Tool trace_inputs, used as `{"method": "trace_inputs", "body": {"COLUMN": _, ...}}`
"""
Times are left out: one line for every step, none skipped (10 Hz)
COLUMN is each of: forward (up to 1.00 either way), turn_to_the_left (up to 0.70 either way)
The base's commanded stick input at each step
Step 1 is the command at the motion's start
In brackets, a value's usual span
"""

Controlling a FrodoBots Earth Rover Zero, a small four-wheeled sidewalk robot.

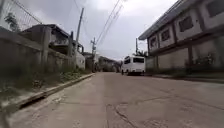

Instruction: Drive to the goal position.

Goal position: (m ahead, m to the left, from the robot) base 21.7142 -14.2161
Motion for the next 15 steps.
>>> {"method": "trace_inputs", "body": {"forward": 0.70, "turn_to_the_left": 0.00}}
{"method": "trace_inputs", "body": {"forward": 0.70, "turn_to_the_left": 0.00}}
{"method": "trace_inputs", "body": {"forward": 0.70, "turn_to_the_left": 0.00}}
{"method": "trace_inputs", "body": {"forward": 0.70, "turn_to_the_left": -0.15}}
{"method": "trace_inputs", "body": {"forward": 0.70, "turn_to_the_left": -0.28}}
{"method": "trace_inputs", "body": {"forward": 0.70, "turn_to_the_left": -0.21}}
{"method": "trace_inputs", "body": {"forward": 0.70, "turn_to_the_left": 0.00}}
{"method": "trace_inputs", "body": {"forward": 0.70, "turn_to_the_left": 0.00}}
{"method": "trace_inputs", "body": {"forward": 0.70, "turn_to_the_left": 0.00}}
{"method": "trace_inputs", "body": {"forward": 0.70, "turn_to_the_left": -0.03}}
{"method": "trace_inputs", "body": {"forward": 0.70, "turn_to_the_left": -0.19}}
{"method": "trace_inputs", "body": {"forward": 0.70, "turn_to_the_left": -0.32}}
{"method": "trace_inputs", "body": {"forward": 0.70, "turn_to_the_left": -0.33}}
{"method": "trace_inputs", "body": {"forward": 0.70, "turn_to_the_left": -0.22}}
{"method": "trace_inputs", "body": {"forward": 0.70, "turn_to_the_left": -0.02}}
